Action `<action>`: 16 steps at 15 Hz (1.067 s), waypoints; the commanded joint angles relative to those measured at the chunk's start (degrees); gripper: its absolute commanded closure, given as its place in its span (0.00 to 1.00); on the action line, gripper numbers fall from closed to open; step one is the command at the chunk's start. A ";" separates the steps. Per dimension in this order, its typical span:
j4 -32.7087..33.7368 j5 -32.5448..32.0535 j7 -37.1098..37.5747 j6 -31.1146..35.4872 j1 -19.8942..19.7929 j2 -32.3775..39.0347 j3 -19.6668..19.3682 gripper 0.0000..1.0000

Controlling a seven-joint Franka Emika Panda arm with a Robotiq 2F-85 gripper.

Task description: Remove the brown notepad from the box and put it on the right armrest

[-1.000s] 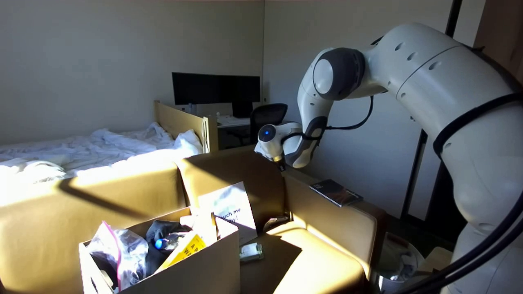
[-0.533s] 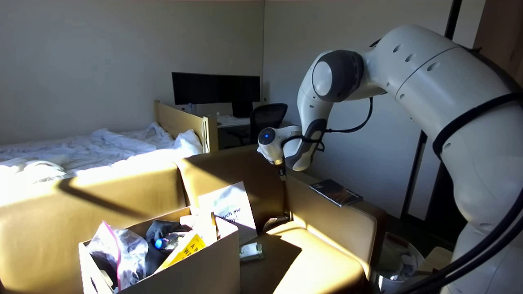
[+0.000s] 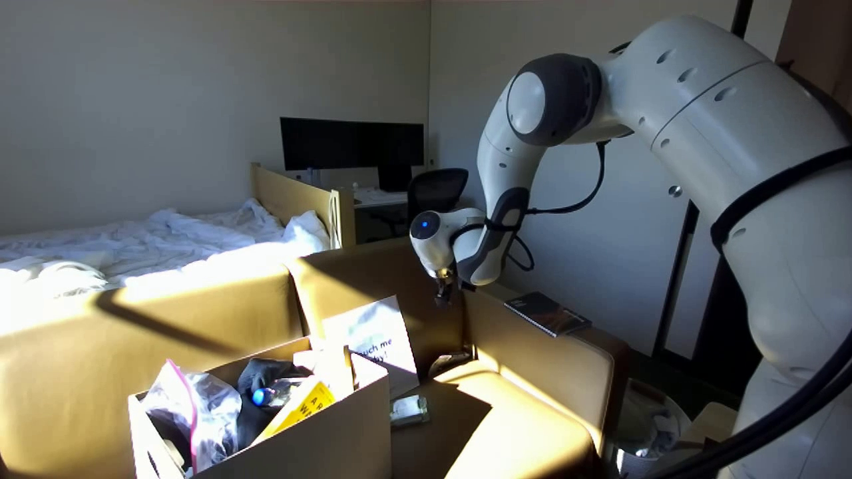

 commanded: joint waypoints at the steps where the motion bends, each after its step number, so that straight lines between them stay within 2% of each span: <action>1: -8.72 4.11 4.64 1.34 -0.25 -12.18 2.29 0.00; 4: -13.01 11.83 5.22 -4.40 0.82 -20.85 4.43 0.00; 5: -14.87 14.53 4.81 -6.02 2.85 -23.98 3.20 0.00; 7: -19.00 18.10 4.58 -11.41 5.03 -30.18 3.53 0.00; 9: -24.64 26.78 -3.36 -15.99 5.07 -35.55 6.04 0.00; 11: -30.43 33.12 -7.24 -13.96 5.26 -38.12 6.98 0.00; 13: -37.46 37.10 -8.84 -6.77 5.20 -39.23 7.13 0.00; 15: -44.21 35.84 -4.97 2.90 5.50 -38.52 5.99 0.00; 16: -46.64 31.92 -1.40 7.63 4.27 -38.00 6.79 0.00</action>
